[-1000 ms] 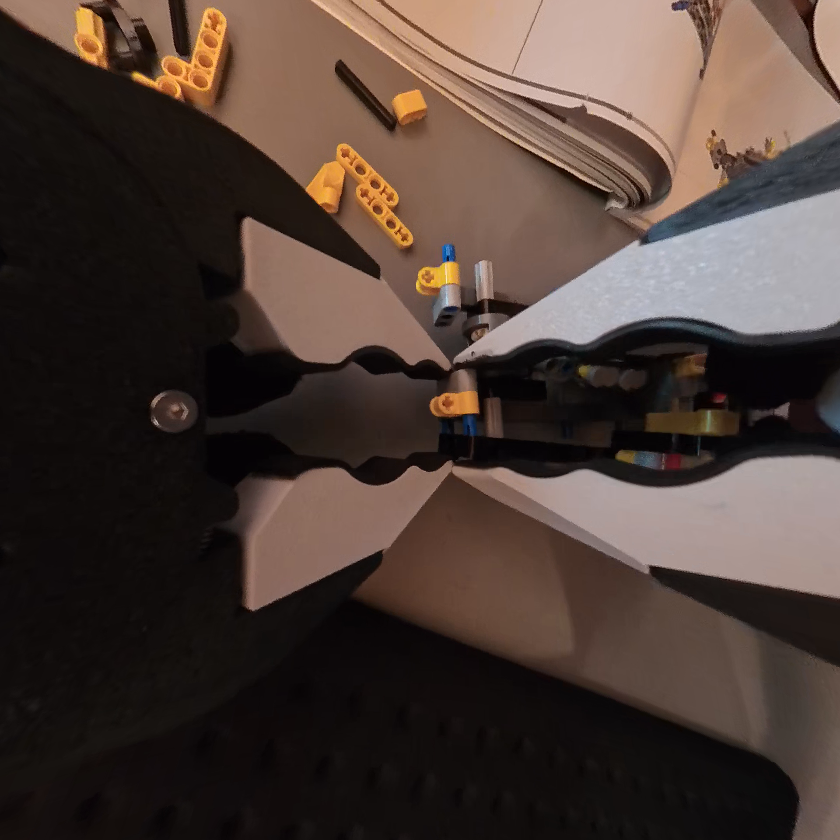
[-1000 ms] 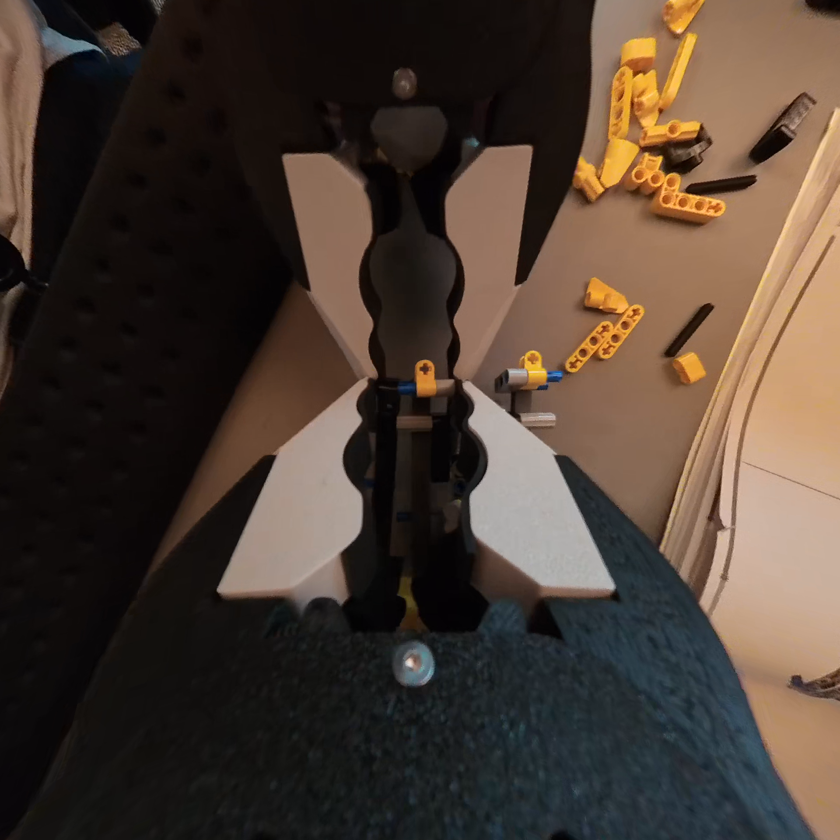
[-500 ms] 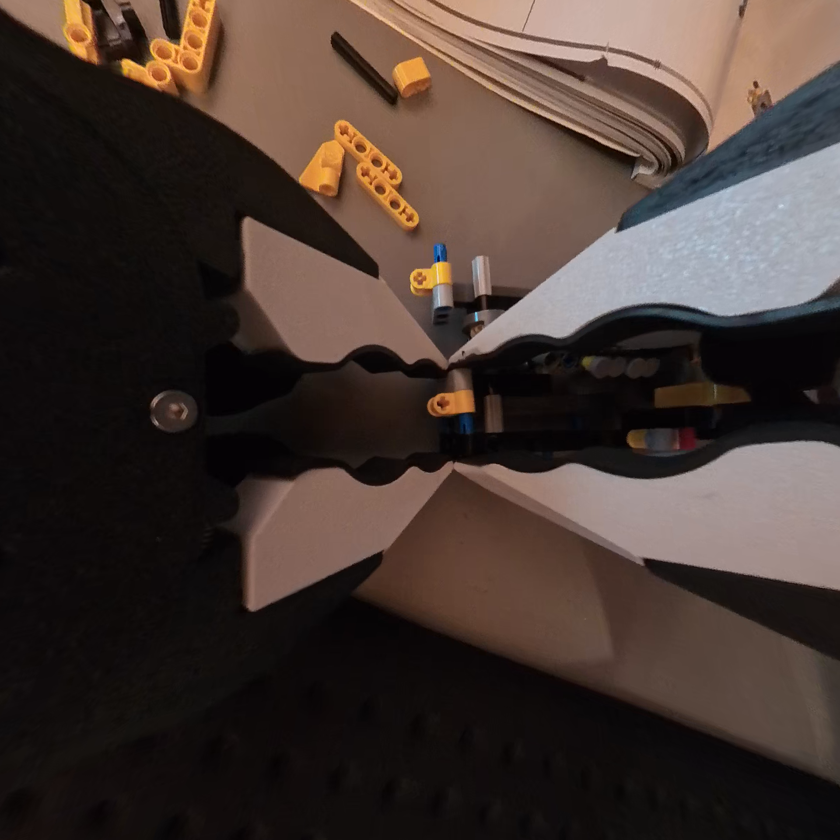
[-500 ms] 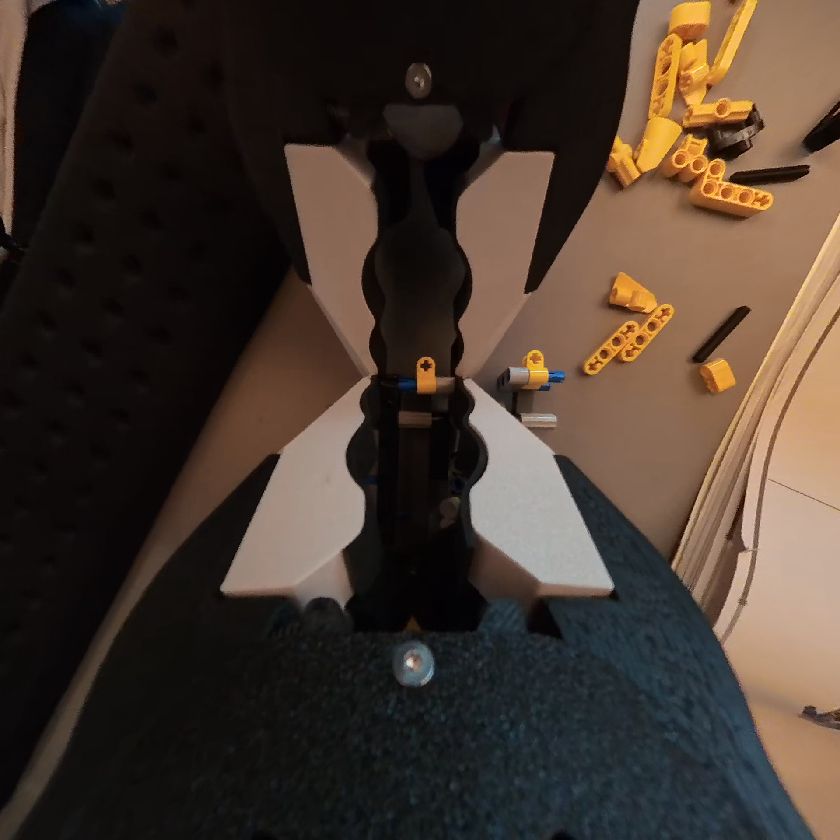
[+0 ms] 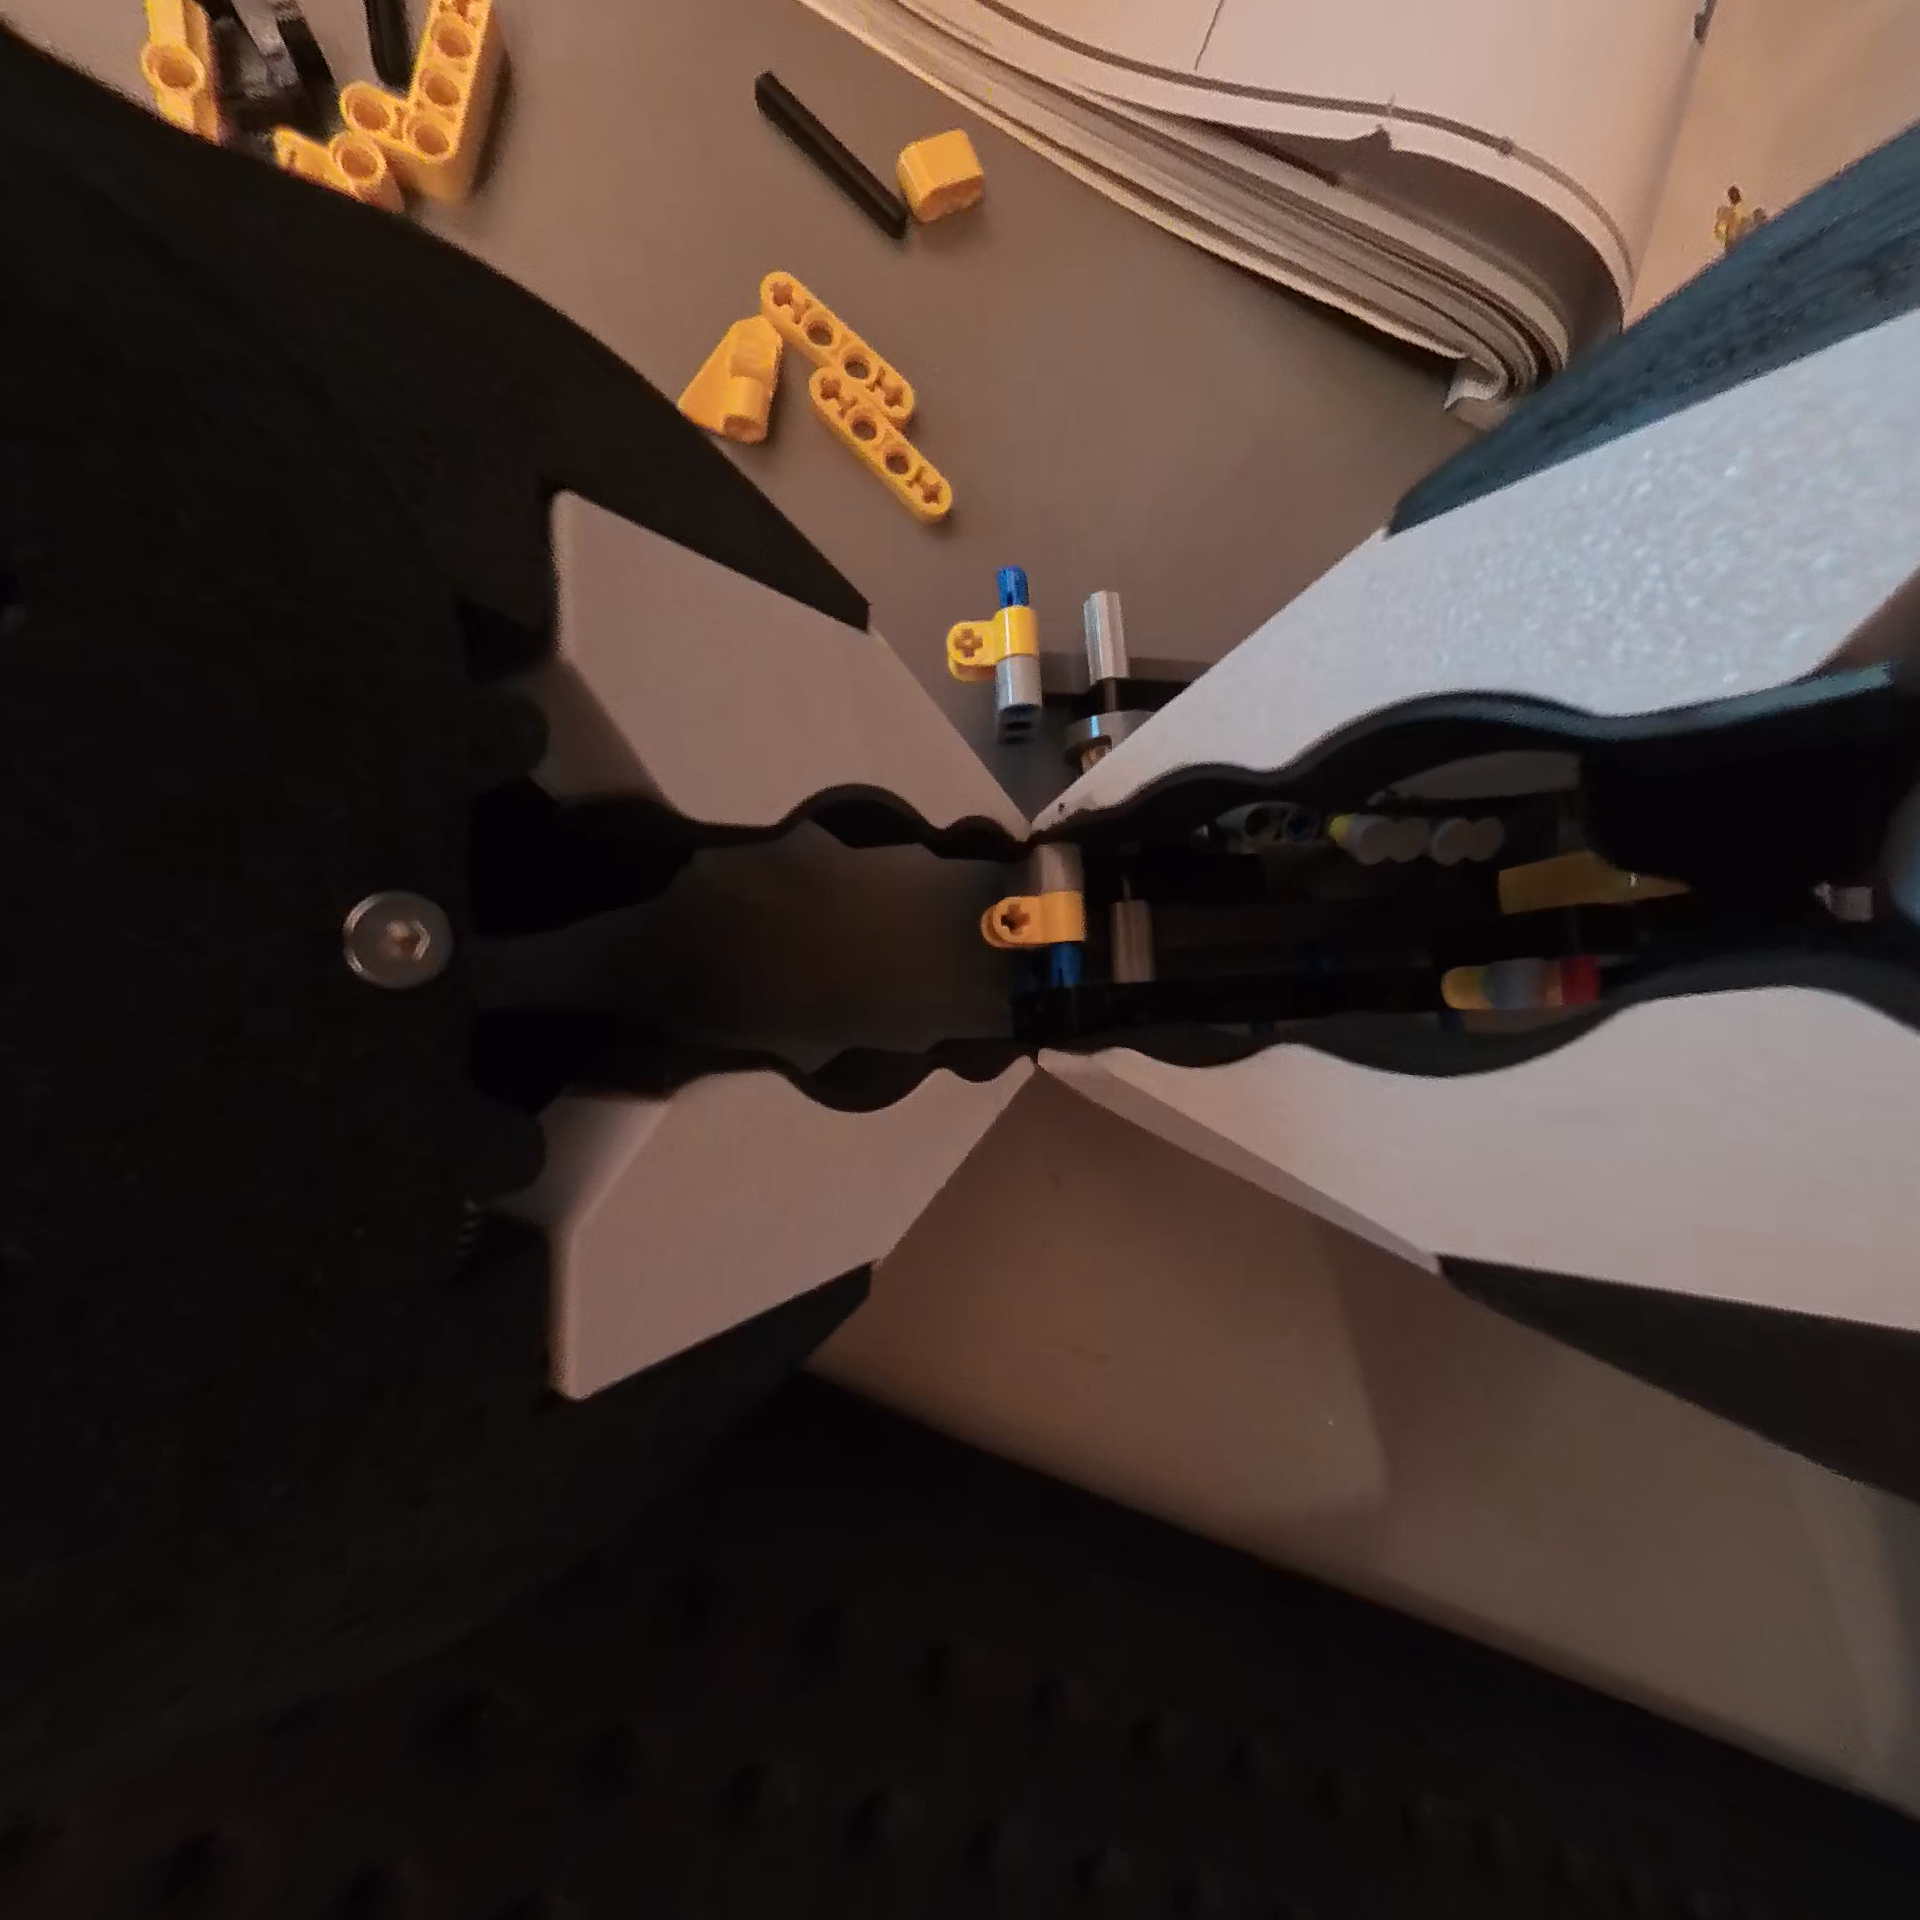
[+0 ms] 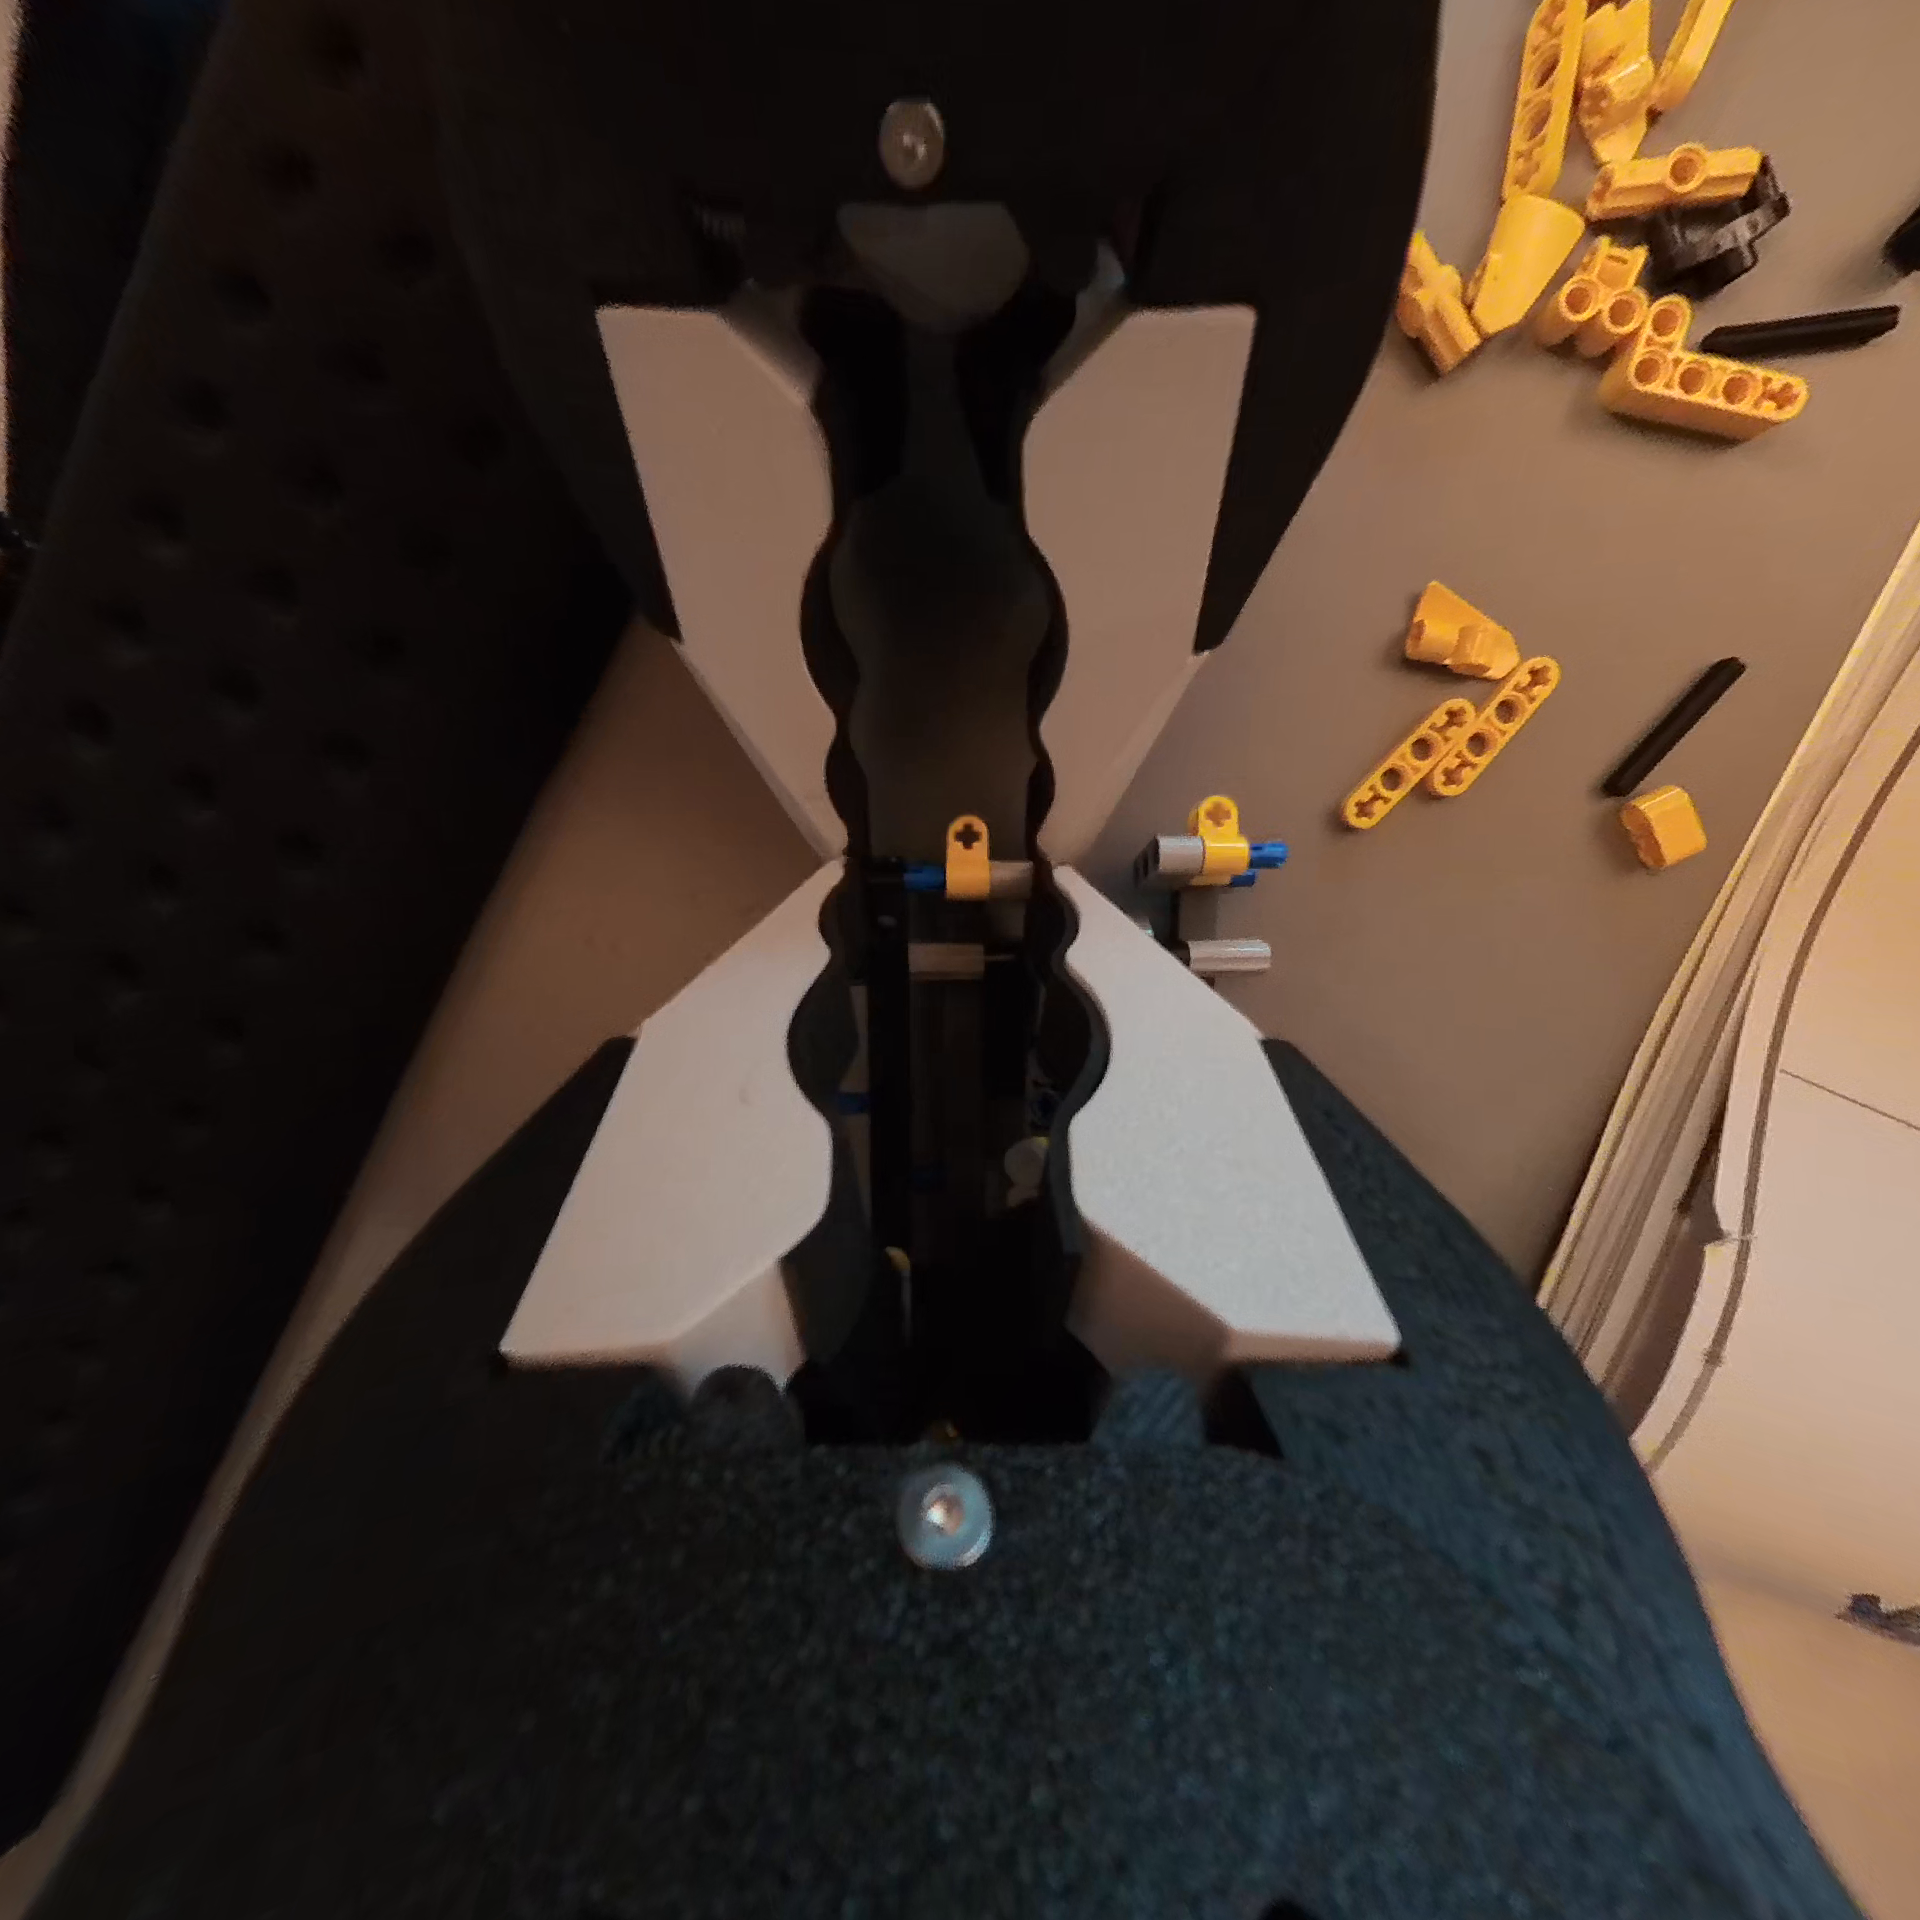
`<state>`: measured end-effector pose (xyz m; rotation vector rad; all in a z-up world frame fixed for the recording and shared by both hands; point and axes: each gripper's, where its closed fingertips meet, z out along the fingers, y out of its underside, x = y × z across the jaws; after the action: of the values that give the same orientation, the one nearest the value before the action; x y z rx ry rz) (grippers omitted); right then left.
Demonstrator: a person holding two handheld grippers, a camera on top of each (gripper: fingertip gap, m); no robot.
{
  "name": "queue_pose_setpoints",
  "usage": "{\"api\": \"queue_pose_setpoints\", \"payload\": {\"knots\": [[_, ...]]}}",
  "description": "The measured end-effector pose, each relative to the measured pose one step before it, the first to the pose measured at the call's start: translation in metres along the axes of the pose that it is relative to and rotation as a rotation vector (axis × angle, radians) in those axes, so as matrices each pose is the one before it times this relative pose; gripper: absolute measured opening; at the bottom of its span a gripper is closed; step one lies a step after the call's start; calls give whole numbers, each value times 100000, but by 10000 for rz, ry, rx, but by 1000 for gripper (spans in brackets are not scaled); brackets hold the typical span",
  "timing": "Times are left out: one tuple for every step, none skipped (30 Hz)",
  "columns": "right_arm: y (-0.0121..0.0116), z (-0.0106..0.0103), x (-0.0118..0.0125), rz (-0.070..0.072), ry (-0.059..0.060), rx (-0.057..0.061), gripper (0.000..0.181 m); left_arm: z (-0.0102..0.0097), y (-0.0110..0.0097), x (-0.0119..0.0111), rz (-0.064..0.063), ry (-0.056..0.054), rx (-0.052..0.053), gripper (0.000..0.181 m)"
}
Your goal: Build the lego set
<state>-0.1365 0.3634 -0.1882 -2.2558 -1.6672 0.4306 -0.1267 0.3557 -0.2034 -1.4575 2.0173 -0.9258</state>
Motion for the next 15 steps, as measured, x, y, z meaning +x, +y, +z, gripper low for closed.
{"api": "queue_pose_setpoints", "payload": {"knots": [[14, 29, -13, -79, 81, 34, 32, 33, -16, 4, 160, -134, -2, 36], [3, 1, -73, 69, -19, 51, 31, 18, -8, 23, 94, -61, 2, 36], [-4, 2, -6, 49, -16, 67, 31, -6, -8, 7, 0, 5, 1, 36], [-6, -3, 17, 69, -38, 53, 31, 7, -6, -11, -16, 16, 2, 35], [-6, -18, 28, 70, -46, 11, 31, 3, -1, -11, -51, 28, 0, 36], [-17, -7, 31, 5, -7, -8, 31, 12, -7, -25, -71, 26, -1, 36], [2, -14, 37, -11, 8, -9, 31, 21, -18, -31, -37, -5, 2, 36], [15, -39, 44, -28, 45, -32, 31, 33, -12, -55, -37, -26, -4, 36], [-2, -16, 36, -17, 74, -14, 31, 16, -27, -37, -63, 16, 0, 36], [32, -24, 9, 19, 46, -3, 31, 40, -19, -16, -12, 16, -4, 36], [15, -24, -35, -15, 26, 14, 31, 8, -5, 0, 62, 3, -2, 35], [-19, -6, 13, -5, 67, 53, 31, -1, 2, 8, 7, 9, -1, 35], [9, -6, -54, 84, -34, 56, 31, 1, 0, 31, 38, 11, -1, 35], [-16, 4, 2, 76, -25, 65, 31, 2, 0, -5, -3, 11, -1, 34], [-14, 0, 36, 74, -14, 73, 31, -8, 7, -37, -50, 21, 1, 34]]}}
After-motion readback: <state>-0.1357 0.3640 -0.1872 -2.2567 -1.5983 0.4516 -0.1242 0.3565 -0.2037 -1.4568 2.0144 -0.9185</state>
